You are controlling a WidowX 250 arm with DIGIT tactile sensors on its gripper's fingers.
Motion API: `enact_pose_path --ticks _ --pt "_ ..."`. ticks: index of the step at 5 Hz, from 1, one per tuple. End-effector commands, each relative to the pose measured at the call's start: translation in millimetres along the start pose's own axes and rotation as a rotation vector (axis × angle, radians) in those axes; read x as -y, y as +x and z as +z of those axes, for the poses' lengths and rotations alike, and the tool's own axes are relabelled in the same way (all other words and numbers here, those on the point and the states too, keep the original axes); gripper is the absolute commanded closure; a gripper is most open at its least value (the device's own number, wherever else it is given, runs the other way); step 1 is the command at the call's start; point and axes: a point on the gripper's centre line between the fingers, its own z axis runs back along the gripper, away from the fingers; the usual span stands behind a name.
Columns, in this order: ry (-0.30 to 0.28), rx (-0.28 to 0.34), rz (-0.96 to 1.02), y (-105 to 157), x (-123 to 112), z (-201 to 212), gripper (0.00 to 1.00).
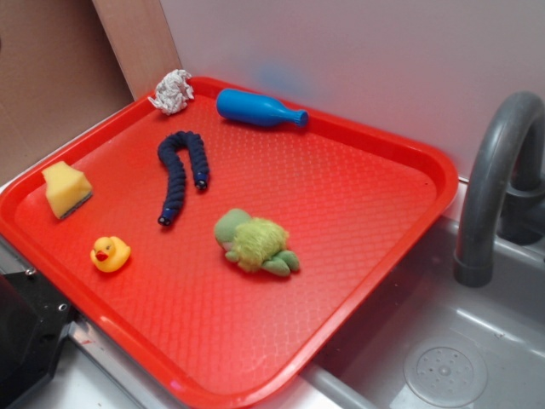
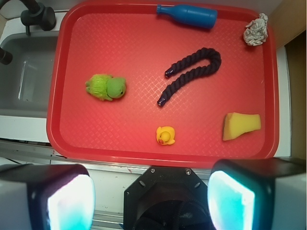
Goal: Grab the green sponge.
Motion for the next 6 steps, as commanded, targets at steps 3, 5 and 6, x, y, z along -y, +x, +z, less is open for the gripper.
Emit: enact_pose_path --ticks 3,5,6 --pt "-0.097 0.109 0.402 52 -23 -12 0.0" --pt "-0.034 0.177 0.894 86 -79 -47 0.0" --pt "0.066 0.162 1.134 74 -113 -76 0.0"
